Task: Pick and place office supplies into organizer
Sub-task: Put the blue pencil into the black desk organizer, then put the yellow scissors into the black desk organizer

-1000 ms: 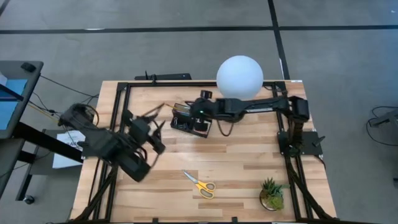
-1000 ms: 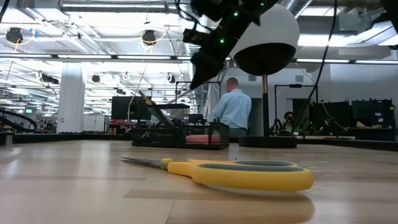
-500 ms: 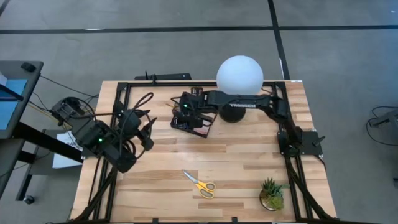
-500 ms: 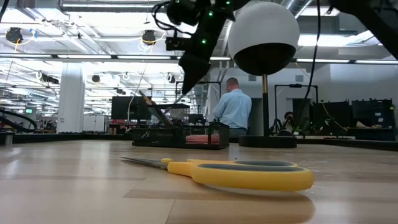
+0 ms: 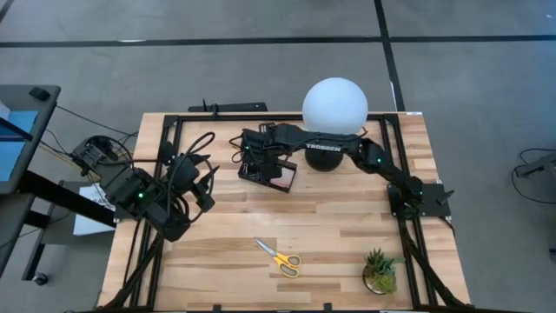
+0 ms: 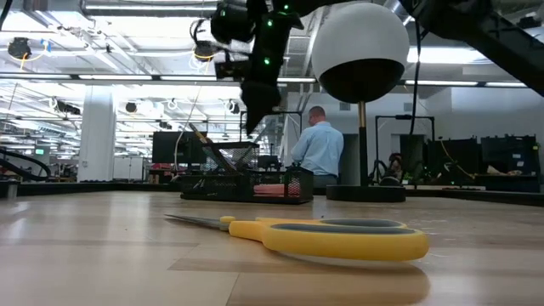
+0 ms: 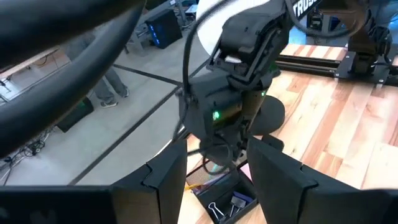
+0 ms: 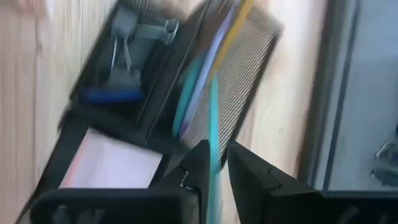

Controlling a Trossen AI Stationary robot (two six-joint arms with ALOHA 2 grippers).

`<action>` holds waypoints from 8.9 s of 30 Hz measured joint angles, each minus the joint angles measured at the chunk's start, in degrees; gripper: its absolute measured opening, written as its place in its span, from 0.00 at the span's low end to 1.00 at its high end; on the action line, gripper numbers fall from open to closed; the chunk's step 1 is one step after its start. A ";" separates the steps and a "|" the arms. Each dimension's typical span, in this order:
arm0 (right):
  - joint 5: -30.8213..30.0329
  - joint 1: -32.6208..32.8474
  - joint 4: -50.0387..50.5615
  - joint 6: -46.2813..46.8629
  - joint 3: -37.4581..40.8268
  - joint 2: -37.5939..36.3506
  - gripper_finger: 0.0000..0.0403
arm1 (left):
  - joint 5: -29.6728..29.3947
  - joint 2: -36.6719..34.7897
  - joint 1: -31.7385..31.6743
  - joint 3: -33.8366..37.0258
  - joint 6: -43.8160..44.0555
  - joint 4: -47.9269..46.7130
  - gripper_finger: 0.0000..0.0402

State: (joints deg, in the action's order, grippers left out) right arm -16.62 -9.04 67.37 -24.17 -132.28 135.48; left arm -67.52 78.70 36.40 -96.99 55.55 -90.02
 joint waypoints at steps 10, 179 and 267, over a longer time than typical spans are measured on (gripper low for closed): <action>0.00 -0.07 -0.96 2.71 -0.35 -1.01 0.29 | 0.22 0.00 0.02 0.00 0.00 0.00 0.41; 61.97 -12.98 -31.72 65.54 36.77 -26.22 0.01 | -7.27 -11.63 3.61 53.51 -21.99 85.90 0.41; 27.58 26.39 -0.35 22.46 41.65 -65.89 0.27 | 52.76 24.85 -17.56 28.33 4.60 54.52 0.41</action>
State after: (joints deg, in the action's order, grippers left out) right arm 10.96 17.36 67.02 -1.71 -90.63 69.59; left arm -14.76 103.55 18.84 -68.66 60.15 -35.50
